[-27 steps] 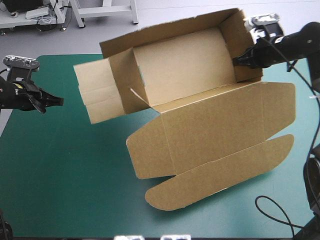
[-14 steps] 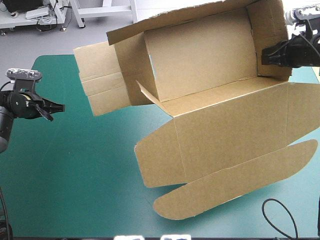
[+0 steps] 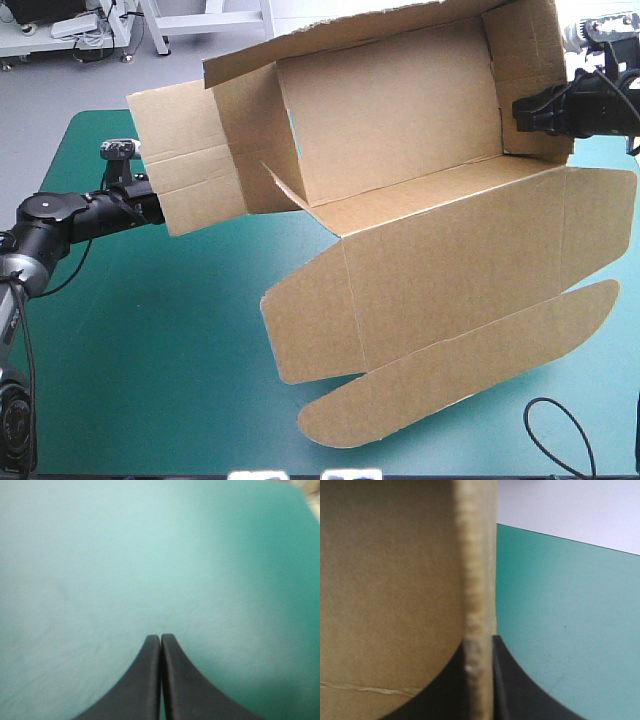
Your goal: Fold the box
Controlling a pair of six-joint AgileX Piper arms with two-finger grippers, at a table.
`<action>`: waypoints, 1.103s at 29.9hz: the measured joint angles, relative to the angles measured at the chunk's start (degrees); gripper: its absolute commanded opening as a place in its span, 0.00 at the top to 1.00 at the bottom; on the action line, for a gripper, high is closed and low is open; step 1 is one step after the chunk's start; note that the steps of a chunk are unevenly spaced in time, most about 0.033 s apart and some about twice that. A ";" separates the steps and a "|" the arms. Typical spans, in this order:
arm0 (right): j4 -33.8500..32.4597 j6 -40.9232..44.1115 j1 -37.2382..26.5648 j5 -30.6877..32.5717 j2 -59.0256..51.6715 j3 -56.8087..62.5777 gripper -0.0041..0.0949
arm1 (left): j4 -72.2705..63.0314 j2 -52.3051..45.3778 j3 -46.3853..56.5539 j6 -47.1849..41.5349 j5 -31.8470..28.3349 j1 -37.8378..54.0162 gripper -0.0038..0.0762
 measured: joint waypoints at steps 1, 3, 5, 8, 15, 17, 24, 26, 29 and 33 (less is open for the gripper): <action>0.00 0.00 0.23 0.00 0.00 0.00 0.98 | -5.05 0.39 0.00 4.86 1.64 0.00 0.96; -0.54 0.00 1.09 0.00 0.00 0.09 0.98 | -12.12 0.53 0.02 9.32 3.94 0.00 0.96; -2.01 0.16 2.49 0.00 0.00 0.31 0.98 | -16.84 0.53 -0.30 11.46 6.57 0.00 0.96; -4.11 0.76 4.55 0.00 0.05 0.49 0.98 | -19.21 0.53 -1.47 12.63 12.82 0.00 0.96; -6.46 2.57 5.05 0.00 0.67 0.49 0.98 | -19.50 -0.16 -4.96 8.51 20.82 -0.33 0.96; -7.92 3.42 5.09 0.00 0.73 0.49 0.98 | -19.55 -1.07 -5.47 7.71 20.94 -1.10 0.96; -9.34 4.19 5.09 0.00 0.73 0.49 0.97 | -19.66 -3.41 -8.32 7.09 21.67 -5.83 0.96; -9.28 4.33 5.09 0.00 0.73 0.49 0.97 | -19.66 -3.41 -9.42 6.39 21.67 -7.29 0.96; -9.74 4.86 5.09 0.00 0.73 0.49 0.97 | -19.66 -3.41 -10.91 4.90 21.67 -9.01 0.96; -10.95 6.11 5.09 -0.06 0.73 0.49 0.97 | -19.60 -3.41 -13.07 3.43 21.67 -10.35 0.96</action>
